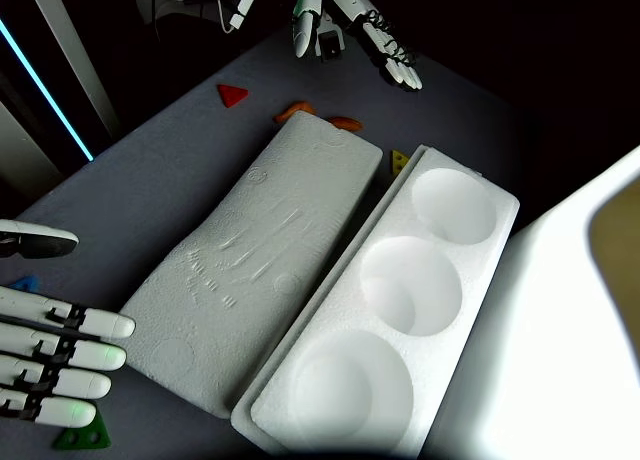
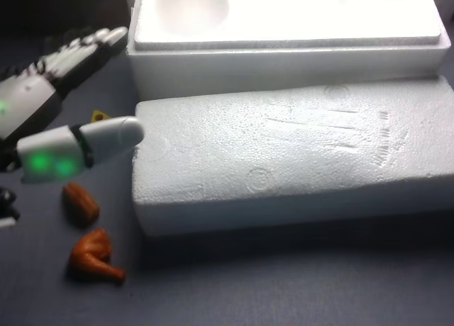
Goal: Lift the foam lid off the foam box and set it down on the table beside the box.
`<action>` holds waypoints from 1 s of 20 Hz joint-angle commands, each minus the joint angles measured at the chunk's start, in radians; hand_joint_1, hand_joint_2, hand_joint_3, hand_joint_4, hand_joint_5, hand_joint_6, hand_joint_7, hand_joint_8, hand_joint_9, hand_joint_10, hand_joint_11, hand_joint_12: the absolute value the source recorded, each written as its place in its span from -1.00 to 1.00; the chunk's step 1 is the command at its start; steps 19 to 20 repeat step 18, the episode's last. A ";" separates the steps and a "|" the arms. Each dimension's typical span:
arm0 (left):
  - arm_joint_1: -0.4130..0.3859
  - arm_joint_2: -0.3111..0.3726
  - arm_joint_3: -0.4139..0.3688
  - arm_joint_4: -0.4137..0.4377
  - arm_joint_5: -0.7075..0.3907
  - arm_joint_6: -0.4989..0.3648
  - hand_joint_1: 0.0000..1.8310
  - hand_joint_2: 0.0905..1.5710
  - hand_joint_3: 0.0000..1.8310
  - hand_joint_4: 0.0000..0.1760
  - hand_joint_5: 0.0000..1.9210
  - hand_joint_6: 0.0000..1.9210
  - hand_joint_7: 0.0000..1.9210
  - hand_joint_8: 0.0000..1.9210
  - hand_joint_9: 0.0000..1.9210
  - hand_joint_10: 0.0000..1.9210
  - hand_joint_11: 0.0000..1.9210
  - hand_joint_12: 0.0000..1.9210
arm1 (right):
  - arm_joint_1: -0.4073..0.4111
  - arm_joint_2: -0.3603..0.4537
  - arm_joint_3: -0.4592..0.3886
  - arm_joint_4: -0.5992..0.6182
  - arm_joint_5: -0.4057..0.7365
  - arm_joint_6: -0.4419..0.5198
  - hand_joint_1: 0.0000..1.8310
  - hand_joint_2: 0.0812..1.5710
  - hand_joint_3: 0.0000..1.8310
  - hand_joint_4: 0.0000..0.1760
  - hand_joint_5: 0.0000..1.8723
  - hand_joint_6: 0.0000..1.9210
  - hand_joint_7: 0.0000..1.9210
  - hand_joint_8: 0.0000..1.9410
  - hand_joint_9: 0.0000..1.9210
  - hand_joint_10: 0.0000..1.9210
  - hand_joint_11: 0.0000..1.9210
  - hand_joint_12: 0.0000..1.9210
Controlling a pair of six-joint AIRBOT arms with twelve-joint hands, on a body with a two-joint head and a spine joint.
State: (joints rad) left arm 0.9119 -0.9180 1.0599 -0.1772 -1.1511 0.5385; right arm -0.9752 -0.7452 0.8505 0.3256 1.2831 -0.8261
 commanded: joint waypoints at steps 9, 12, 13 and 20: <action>-0.227 -0.038 0.097 0.195 0.058 0.001 -0.86 0.47 -0.99 0.23 -1.00 -1.00 -1.00 -1.00 -1.00 -1.00 -1.00 -1.00 | 0.276 -0.065 0.098 -0.161 -0.097 -0.063 -0.80 0.66 -1.00 -1.00 -1.00 -1.00 -1.00 -1.00 -1.00 -1.00 -1.00 -0.21; -0.262 -0.054 0.112 0.222 0.070 -0.006 -0.85 0.48 -0.99 0.23 -1.00 -1.00 -1.00 -1.00 -1.00 -1.00 -1.00 -1.00 | 0.299 -0.081 0.112 -0.171 -0.109 -0.066 -0.84 0.65 -1.00 -1.00 -1.00 -1.00 -1.00 -1.00 -0.99 -1.00 -1.00 0.66; -0.265 -0.056 0.113 0.224 0.069 -0.007 -0.85 0.48 -0.99 0.23 -1.00 -1.00 -1.00 -1.00 -1.00 -1.00 -1.00 -1.00 | 0.299 -0.081 0.112 -0.171 -0.108 -0.066 -0.84 0.65 -1.00 -1.00 -1.00 -1.00 -1.00 -1.00 -0.99 -0.99 -1.00 0.68; -0.274 -0.057 0.116 0.232 0.046 -0.009 -0.84 0.45 -1.00 -0.46 -1.00 -1.00 -1.00 -1.00 -1.00 -1.00 -1.00 -1.00 | 0.299 -0.080 0.111 -0.172 -0.091 -0.066 -0.87 0.66 -1.00 -1.00 -1.00 -1.00 -1.00 -1.00 -1.00 -1.00 -1.00 0.69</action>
